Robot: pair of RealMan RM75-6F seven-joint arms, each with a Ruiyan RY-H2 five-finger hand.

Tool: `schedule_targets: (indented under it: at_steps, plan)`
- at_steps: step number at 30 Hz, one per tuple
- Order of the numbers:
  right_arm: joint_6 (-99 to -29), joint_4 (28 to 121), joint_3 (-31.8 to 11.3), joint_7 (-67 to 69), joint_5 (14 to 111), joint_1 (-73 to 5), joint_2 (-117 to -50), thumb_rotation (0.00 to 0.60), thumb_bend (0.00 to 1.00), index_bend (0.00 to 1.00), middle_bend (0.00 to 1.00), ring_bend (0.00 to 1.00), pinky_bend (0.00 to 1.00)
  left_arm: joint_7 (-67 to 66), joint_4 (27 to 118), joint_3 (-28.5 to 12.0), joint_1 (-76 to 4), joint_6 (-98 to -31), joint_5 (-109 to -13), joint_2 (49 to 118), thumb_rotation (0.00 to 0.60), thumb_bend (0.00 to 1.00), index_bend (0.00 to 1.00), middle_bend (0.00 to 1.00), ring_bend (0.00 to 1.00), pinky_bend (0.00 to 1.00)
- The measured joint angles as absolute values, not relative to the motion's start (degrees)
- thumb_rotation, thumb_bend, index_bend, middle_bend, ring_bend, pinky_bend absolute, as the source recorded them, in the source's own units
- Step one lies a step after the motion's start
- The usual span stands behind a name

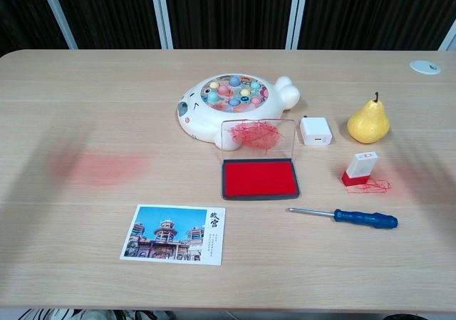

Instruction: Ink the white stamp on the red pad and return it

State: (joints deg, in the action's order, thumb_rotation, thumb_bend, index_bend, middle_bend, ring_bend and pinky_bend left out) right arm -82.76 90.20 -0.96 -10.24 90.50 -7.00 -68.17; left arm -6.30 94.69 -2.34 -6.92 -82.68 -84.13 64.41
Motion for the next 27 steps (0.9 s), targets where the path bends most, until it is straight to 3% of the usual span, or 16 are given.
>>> schedule_targets:
  at_steps: [16,27]
  plan:
    - [-82.18,93.12,-0.16,-10.04,91.94,-7.32,-67.41,0.600,0.10,0.00,0.00,0.00,0.18,-5.33,94.80,-2.35,-6.74,-83.09,-84.44,64.16,0.600,0.00,0.00,0.00,0.00,0.00]
    - [-76.42,98.27,-1.03,-15.00,91.27,-10.88,-67.73,0.600,0.14,0.00,0.01,0.00,0.19,-4.76,95.33,-2.41,-7.14,-81.69,-83.50,63.46,0.600,0.00,0.00,0.00,0.00,0.00]
